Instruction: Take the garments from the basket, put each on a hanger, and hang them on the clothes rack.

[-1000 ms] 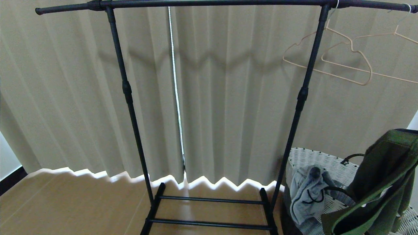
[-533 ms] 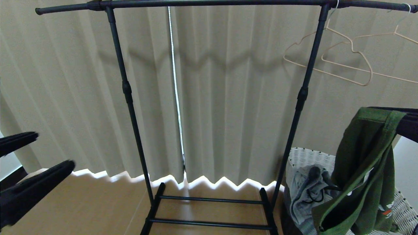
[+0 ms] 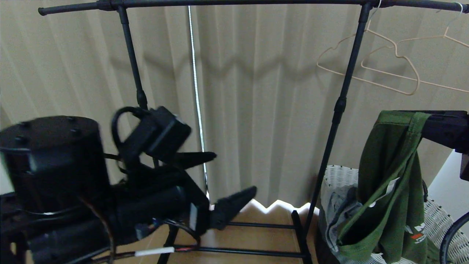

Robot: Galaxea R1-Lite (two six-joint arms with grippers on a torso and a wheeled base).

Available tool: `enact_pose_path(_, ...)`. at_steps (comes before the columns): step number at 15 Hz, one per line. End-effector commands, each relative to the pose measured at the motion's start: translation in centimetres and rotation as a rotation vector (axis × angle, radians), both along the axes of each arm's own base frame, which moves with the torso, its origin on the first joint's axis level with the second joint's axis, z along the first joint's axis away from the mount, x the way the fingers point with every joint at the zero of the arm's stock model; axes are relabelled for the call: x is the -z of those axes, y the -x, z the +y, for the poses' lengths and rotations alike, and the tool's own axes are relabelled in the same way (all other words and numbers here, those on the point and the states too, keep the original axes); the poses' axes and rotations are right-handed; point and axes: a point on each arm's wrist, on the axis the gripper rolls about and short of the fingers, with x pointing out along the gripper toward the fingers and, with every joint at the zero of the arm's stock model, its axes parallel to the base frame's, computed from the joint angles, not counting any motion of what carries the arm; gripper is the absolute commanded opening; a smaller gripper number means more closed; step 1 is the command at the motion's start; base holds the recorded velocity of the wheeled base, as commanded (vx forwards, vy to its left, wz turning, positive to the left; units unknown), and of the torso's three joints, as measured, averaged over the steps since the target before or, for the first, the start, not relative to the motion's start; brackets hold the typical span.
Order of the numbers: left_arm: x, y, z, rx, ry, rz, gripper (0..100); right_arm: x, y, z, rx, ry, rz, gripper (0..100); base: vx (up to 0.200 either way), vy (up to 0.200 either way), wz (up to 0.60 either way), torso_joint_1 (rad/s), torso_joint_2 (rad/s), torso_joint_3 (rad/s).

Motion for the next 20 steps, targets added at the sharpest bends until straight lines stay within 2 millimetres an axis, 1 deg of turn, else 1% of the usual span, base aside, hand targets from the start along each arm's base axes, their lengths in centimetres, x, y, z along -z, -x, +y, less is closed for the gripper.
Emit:
enact_pose_path(1,3.7,0.7,-6.9,0.105,-0.071,0.087,100,0.0,-0.1,0.0,-0.001,0.001,0.002,0,0.0,0.0,0.0,0.0,0.0,0.0)
enact_pose_path(3,5.1,-0.5,-9.5,0.108,-0.077,0.086,100,-0.1,0.1,0.0,-0.001,-0.003,-0.006,0,0.0,0.0,0.0,0.0,0.0,0.0)
enact_pose_path(4,5.4,-0.9,-10.8,0.116,-0.064,0.078,100,-0.2,0.1,-0.1,-0.001,-0.004,-0.007,0,0.0,0.0,0.0,0.0,0.0,0.0)
enact_pose_path(6,6.3,-0.4,-12.9,0.162,-0.052,0.07,100,-0.2,0.2,-0.1,-0.002,-0.006,-0.01,0,0.0,0.0,0.0,0.0,0.0,0.0)
enact_pose_path(8,7.2,-0.2,-14.3,0.189,-0.041,0.068,100,-0.2,0.2,-0.1,-0.017,-0.009,-0.008,0,0.0,0.0,0.0,0.0,0.0,0.0)
enact_pose_path(10,8.4,-0.8,-15.4,0.179,-0.025,0.07,100,-0.4,0.2,0.0,-0.039,-0.015,-0.012,0,0.0,0.0,0.0,0.0,0.0,0.0)
enact_pose_path(11,8.9,-1.0,-15.8,0.175,-0.014,0.075,100,-0.5,0.2,0.0,-0.04,-0.018,-0.013,0,0.0,0.0,0.0,0.0,0.0,0.0)
enact_pose_path(13,9.3,-1.2,-16.0,0.168,0.009,0.085,100,-0.7,0.2,0.0,-0.036,-0.038,-0.002,0,0.0,0.0,0.0,0.0,0.0,0.0)
enact_pose_path(18,10.1,-2.2,-15.8,0.127,-0.008,0.096,100,-1.2,0.6,-0.1,-0.077,-0.062,-0.014,0,0.0,0.0,0.0,0.0,0.0,0.0)
enact_pose_path(20,10.1,-2.4,-15.7,0.103,-0.007,0.09,100,-1.2,0.6,-0.1,-0.077,-0.061,-0.012,0,0.0,0.0,0.0,0.0,0.0,0.0)
